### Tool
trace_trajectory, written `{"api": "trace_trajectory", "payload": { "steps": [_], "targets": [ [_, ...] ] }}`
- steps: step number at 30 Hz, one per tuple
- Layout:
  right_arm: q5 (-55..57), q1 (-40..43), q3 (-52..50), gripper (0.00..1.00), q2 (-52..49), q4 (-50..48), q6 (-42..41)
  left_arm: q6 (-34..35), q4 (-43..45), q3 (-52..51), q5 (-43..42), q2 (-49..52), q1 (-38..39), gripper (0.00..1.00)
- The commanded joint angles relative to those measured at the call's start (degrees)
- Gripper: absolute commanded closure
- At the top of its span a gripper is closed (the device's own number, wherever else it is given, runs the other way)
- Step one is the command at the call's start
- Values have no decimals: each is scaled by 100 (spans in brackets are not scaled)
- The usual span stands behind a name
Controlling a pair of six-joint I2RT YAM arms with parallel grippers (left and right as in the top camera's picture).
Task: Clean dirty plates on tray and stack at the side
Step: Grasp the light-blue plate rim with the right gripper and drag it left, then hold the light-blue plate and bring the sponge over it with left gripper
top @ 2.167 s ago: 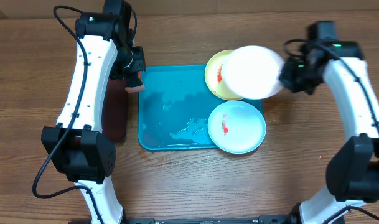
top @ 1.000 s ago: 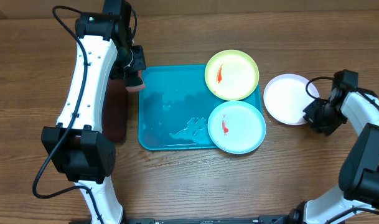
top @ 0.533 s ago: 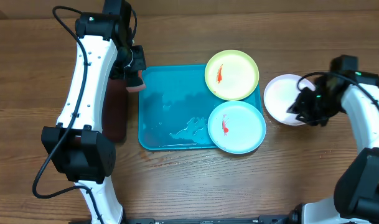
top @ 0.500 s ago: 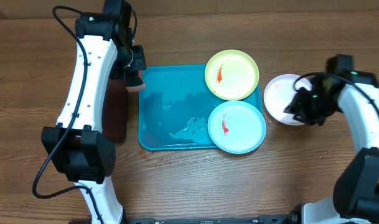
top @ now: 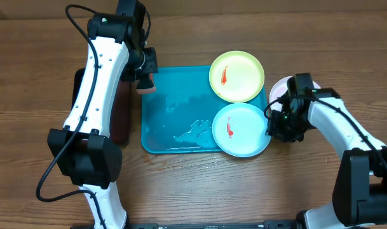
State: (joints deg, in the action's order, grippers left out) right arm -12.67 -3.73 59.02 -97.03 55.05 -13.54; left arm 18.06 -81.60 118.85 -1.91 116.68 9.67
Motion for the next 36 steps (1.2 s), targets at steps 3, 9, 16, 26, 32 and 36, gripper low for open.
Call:
{"api": "trace_trajectory", "payload": {
  "steps": [3,9,16,26,32,36],
  "targets": [
    [105,-164,-319,75,-17,-249,-35,-9,2,129,-63,-55,15,96],
    [107,-175,-352,90,-17,-273,-37,-9,4,129,-63,-55,15,96],
    [107,-175,-343,96,-15,-155,-35,-9,0,129,-63,-55,15,96],
    [-450,-555,293,96,142,313,-662,-4,22,131,-68,-55,17,96],
    [7,-1464,411,96,118,-625,-3082,-4,42,129,-68,-55,17,96],
    [490,-2177,411,96,-57,-1574,-3967,-4,44,129,-66,-55,17,96]
  ]
}}
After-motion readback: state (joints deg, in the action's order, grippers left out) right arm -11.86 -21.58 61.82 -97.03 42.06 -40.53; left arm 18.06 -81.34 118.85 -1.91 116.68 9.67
